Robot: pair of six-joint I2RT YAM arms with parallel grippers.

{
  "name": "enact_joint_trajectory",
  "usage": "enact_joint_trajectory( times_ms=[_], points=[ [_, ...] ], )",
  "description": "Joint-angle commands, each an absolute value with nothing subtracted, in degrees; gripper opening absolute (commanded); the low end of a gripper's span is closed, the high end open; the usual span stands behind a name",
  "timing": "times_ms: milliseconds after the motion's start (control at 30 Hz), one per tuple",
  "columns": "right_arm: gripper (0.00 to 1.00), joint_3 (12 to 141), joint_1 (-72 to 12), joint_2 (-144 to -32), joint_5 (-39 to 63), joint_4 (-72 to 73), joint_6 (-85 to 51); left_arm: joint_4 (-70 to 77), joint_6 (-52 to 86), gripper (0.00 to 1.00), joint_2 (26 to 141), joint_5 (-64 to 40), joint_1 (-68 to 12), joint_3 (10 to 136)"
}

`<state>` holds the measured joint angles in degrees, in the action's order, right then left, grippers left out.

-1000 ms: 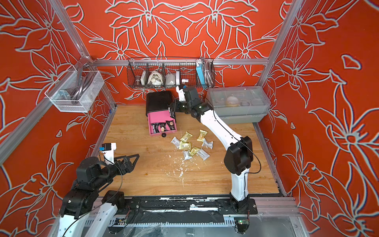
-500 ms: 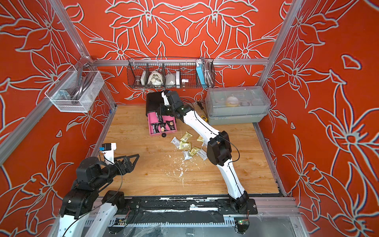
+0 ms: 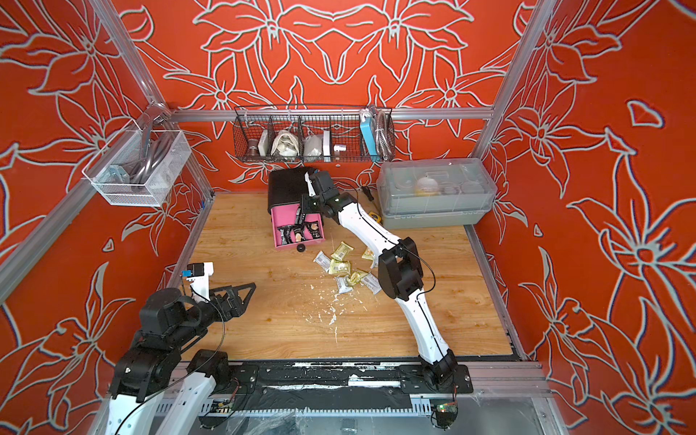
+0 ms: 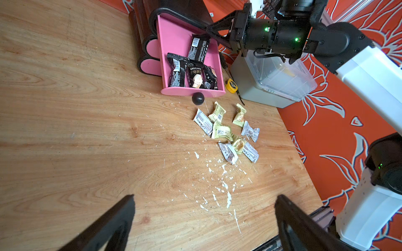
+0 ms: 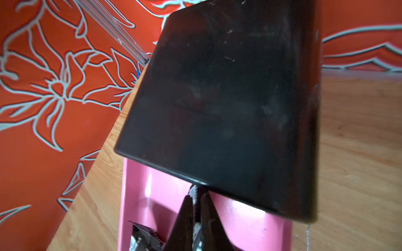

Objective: Place the cookies into the drawer by color
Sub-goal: Place the cookie in the drawer, then close the drawer in the storage box.

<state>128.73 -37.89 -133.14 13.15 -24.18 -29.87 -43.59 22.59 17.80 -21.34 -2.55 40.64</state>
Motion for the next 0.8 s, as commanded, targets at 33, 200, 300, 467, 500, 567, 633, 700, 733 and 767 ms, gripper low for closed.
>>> enact_joint_trajectory(
  times_ms=[33,200,300,467,500,567,633,700,733,767],
  points=[
    [0.24,128.2,-38.1,-131.2,13.3,-24.8,-28.8,-42.5,22.8,0.99,17.3,-22.0,-2.0,40.5],
    [0.29,124.9,-38.1,-125.8,13.9,-24.2,-27.8,-42.5,22.7,0.99,17.4,-22.0,-2.0,40.6],
    [0.29,119.9,-38.1,-120.6,14.4,-23.7,-26.8,-42.5,22.8,0.99,17.5,-21.9,-2.0,40.6],
    [0.29,101.7,-38.1,-107.8,17.6,-17.3,-28.8,-42.5,22.8,0.99,17.3,-21.8,-2.0,40.6],
    [0.29,97.9,-38.1,-105.4,18.4,-15.3,-29.6,-42.5,22.7,0.99,17.3,-21.8,-2.0,40.6],
    [0.29,89.1,-38.2,-100.3,20.0,-10.8,-32.0,-42.5,22.7,0.99,17.4,-21.9,-2.0,40.6],
    [0.29,81.2,-38.4,-96.2,20.7,-6.4,-34.7,-42.5,22.7,0.99,17.5,-22.1,-2.0,40.6],
    [0.29,73.8,-38.7,-92.9,21.5,-0.9,-37.9,-42.4,22.7,0.99,17.6,-22.3,-2.0,40.6],
    [0.29,70.0,-39.1,-91.7,21.8,2.2,-39.6,-42.3,22.7,0.99,17.7,-22.7,-2.0,40.6],
    [0.29,67.0,-39.5,-90.9,22.0,4.8,-40.4,-42.2,22.6,0.99,17.6,-23.1,-1.9,40.6]
  ],
)
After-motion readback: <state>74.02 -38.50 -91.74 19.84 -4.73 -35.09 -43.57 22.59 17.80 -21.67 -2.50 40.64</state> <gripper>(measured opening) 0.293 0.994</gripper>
